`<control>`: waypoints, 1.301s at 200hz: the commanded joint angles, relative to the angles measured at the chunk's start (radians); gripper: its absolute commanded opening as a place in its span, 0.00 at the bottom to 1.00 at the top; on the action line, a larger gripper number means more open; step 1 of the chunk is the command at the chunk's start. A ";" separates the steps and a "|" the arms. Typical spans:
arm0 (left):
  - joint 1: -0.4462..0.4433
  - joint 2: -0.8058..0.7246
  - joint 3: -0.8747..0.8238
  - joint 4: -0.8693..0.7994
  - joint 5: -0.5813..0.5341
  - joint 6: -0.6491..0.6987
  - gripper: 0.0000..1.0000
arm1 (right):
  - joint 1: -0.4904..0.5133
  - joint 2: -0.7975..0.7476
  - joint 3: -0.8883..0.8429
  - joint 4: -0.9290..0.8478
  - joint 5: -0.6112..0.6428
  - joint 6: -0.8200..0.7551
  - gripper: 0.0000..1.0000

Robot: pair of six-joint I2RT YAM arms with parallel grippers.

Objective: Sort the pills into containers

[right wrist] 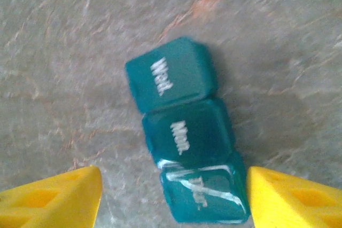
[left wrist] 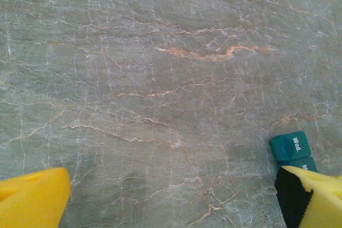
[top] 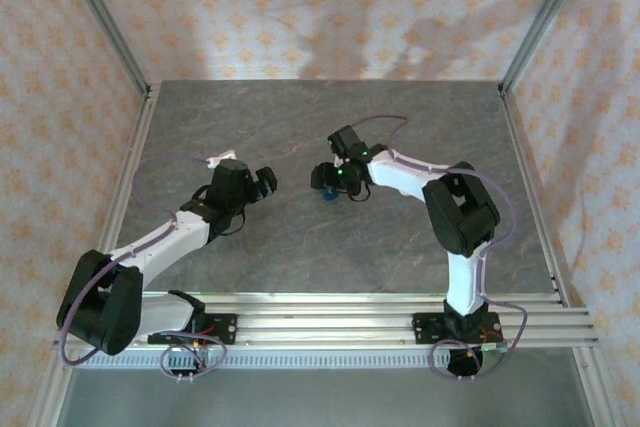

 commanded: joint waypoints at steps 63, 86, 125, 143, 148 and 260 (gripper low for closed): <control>-0.007 0.023 0.018 0.022 0.013 -0.006 1.00 | 0.037 -0.009 0.061 -0.085 0.231 -0.087 0.79; -0.007 0.028 0.017 0.024 0.014 -0.006 1.00 | 0.047 0.017 0.093 -0.111 0.244 -0.125 0.77; -0.007 0.038 0.019 0.027 0.016 -0.007 1.00 | 0.069 0.051 0.122 -0.132 0.255 -0.149 0.74; -0.008 0.045 0.025 0.027 0.019 -0.008 1.00 | 0.082 0.070 0.138 -0.151 0.282 -0.164 0.73; -0.007 0.047 0.028 0.027 0.019 -0.009 1.00 | 0.084 0.075 0.143 -0.157 0.291 -0.168 0.72; -0.007 0.082 0.086 -0.005 0.031 0.000 1.00 | 0.106 0.139 0.183 -0.197 0.337 -0.211 0.57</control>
